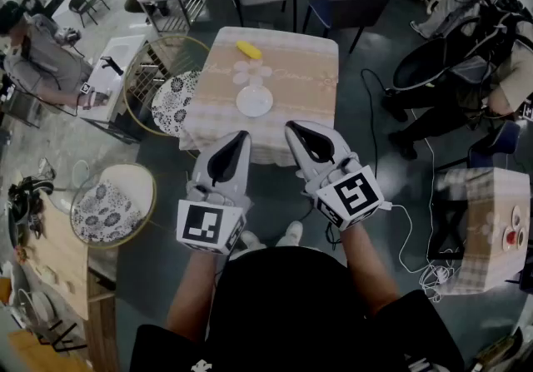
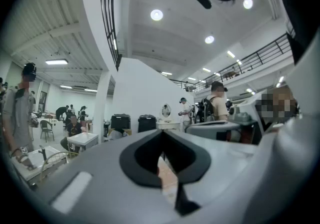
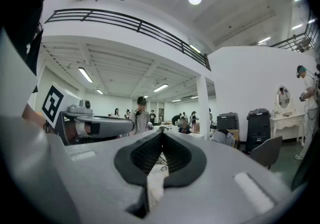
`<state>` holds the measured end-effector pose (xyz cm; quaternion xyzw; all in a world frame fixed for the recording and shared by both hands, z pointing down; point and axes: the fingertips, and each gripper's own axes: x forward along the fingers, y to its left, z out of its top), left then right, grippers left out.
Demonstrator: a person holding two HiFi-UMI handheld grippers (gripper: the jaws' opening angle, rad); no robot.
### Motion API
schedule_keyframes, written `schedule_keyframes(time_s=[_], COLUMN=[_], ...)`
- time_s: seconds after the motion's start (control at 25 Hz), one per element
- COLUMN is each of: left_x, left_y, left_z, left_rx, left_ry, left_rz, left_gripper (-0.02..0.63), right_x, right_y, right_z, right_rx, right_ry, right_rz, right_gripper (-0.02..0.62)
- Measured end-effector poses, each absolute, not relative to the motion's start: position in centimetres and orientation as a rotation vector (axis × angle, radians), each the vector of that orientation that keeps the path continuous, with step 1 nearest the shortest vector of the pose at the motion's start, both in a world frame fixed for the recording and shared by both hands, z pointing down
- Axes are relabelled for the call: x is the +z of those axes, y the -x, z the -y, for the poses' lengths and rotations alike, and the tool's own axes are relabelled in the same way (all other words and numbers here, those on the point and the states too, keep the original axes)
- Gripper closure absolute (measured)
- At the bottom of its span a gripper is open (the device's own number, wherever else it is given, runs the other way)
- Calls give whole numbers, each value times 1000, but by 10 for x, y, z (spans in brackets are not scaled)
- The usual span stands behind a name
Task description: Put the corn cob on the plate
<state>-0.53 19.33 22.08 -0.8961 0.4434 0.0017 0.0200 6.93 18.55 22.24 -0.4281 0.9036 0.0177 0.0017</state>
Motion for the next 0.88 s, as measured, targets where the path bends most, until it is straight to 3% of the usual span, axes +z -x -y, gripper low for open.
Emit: schedule_keyframes(time_s=[0.88], left_x=[220], left_y=[-22], left_z=[-190], left_rx=[-13], left_ry=[2745], left_rz=[-1392], left_gripper=[598], right_x=[220], right_y=[-94], right_z=[-186], right_rx=[104], right_ry=[1297], right_rz=[-2832], right_gripper=[595])
